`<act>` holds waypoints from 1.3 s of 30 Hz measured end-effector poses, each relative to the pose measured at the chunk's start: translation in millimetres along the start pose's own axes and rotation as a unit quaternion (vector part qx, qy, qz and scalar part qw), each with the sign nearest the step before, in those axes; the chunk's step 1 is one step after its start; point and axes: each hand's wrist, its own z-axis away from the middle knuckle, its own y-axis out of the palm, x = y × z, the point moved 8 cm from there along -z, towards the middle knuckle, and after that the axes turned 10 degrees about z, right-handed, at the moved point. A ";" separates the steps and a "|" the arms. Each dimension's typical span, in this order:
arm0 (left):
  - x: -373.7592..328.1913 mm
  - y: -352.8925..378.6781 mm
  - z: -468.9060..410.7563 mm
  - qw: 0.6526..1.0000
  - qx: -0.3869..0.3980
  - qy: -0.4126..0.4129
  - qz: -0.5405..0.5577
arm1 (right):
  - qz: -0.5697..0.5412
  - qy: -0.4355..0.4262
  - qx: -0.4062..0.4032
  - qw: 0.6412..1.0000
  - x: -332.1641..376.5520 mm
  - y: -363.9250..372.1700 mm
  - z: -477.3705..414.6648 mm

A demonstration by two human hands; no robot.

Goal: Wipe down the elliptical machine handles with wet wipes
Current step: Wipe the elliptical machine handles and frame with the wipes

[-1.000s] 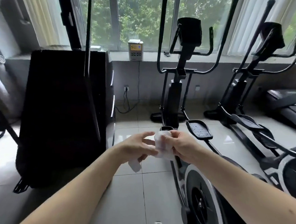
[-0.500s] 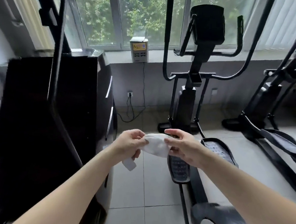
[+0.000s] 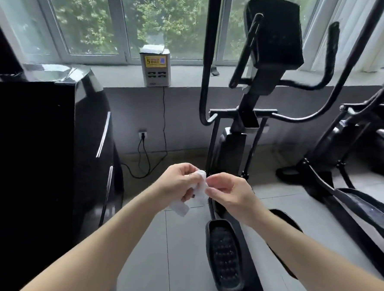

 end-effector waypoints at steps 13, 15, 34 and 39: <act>-138.8 -59.8 -255.3 0.990 0.075 0.101 -0.064 | -0.055 0.014 -0.139 0.989 17.5 -71.5 -255.2; -158.1 -62.8 -278.7 0.988 0.066 0.117 -0.074 | -0.094 0.003 -0.147 0.985 19.2 -84.8 -283.3; -451.1 -88.1 -361.6 0.870 -0.079 0.482 -0.070 | -0.069 -0.237 -0.403 0.881 176.7 -282.0 -466.1; -536.5 -116.6 -370.6 0.839 -0.111 0.531 0.028 | -0.038 -0.321 -0.507 0.799 269.1 -328.4 -486.6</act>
